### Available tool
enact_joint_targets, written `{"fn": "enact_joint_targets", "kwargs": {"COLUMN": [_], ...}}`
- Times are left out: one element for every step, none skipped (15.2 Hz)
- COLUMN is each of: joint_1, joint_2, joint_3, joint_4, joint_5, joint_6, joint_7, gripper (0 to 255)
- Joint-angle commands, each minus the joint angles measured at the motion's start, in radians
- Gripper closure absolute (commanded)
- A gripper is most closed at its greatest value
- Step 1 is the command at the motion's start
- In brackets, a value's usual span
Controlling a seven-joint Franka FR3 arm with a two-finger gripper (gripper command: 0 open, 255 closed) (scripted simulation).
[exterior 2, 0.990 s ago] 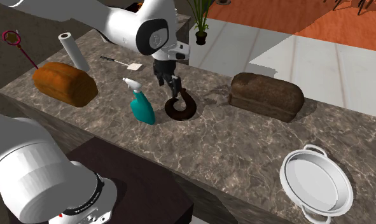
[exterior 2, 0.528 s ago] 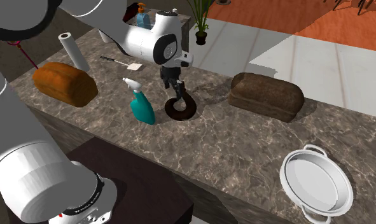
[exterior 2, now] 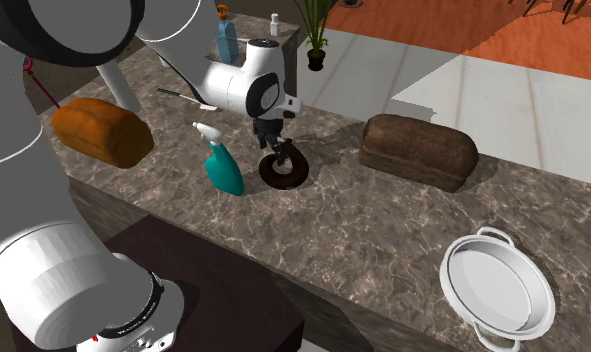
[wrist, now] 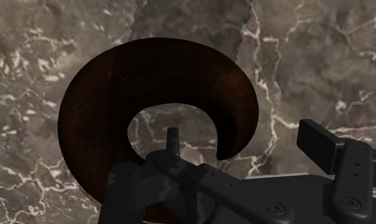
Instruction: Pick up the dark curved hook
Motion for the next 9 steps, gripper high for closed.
{"fn": "enact_joint_targets", "kwargs": {"joint_1": [0.001, 0.002, 0.002, 0.002, 0.001, 0.001, 0.001, 0.001, 0.001], "joint_2": [0.012, 0.015, 0.016, 0.016, 0.016, 0.016, 0.016, 0.016, 0.016], "joint_3": [-0.002, -0.002, -0.002, -0.002, -0.003, -0.003, -0.003, -0.003, -0.003], "joint_4": [0.005, 0.005, 0.007, 0.008, 0.008, 0.008, 0.008, 0.008, 0.008], "joint_5": [-0.004, -0.005, -0.005, -0.005, -0.005, -0.005, -0.005, -0.005, -0.005], "joint_6": [0.008, 0.010, 0.009, 0.009, 0.008, 0.009, 0.008, 0.008, 0.008], "joint_7": [0.003, 0.004, 0.004, 0.003, 0.003, 0.003, 0.003, 0.003, 0.003], "gripper": [0, 255, 255, 255, 255, 255, 255, 255, 255]}}
